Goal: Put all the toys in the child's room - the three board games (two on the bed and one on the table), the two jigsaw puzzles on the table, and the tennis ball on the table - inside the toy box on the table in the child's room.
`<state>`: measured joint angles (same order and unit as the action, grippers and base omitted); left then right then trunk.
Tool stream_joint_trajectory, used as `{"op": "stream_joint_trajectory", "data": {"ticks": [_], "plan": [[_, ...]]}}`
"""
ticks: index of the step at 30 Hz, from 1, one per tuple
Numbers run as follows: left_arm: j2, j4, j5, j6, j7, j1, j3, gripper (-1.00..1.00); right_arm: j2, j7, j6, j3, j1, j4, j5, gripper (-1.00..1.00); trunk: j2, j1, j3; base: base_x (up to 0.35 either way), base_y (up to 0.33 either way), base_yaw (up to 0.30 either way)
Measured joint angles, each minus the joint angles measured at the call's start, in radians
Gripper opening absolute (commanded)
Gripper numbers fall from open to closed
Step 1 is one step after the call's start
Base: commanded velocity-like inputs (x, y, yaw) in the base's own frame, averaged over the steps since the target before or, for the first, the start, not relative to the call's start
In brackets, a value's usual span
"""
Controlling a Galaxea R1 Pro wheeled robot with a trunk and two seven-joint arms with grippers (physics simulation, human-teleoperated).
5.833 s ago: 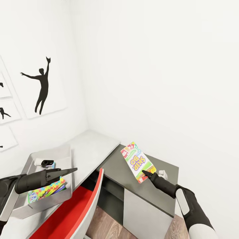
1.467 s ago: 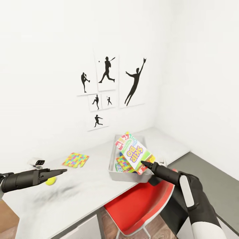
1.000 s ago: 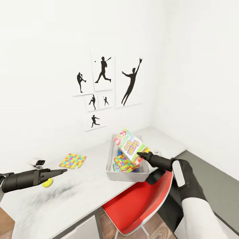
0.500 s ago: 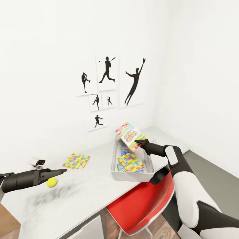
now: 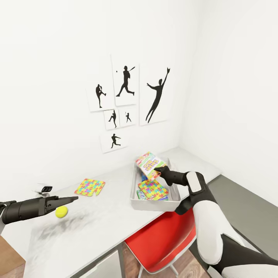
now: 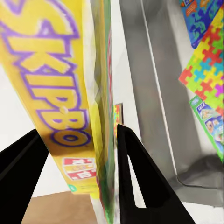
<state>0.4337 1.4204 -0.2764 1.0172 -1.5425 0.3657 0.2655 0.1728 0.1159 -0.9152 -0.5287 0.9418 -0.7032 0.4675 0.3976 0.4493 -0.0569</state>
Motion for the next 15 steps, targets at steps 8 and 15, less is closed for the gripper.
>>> {"op": "stream_joint_trajectory", "data": {"ticks": [8,15], "plan": [[0.0,0.0,0.0,0.0,0.0,0.0,0.0,1.0,0.0,-0.2,0.083,-0.02,0.0,0.0,0.192,-1.0,0.0,0.0,0.0,0.0,0.001,0.0],[0.0,0.0,0.0,0.0,0.001,0.0,-0.001,1.0,0.0,-0.447,0.147,-0.009,0.002,0.001,0.296,-1.0,0.0,0.0,0.0,0.0,0.0,0.0]]}}
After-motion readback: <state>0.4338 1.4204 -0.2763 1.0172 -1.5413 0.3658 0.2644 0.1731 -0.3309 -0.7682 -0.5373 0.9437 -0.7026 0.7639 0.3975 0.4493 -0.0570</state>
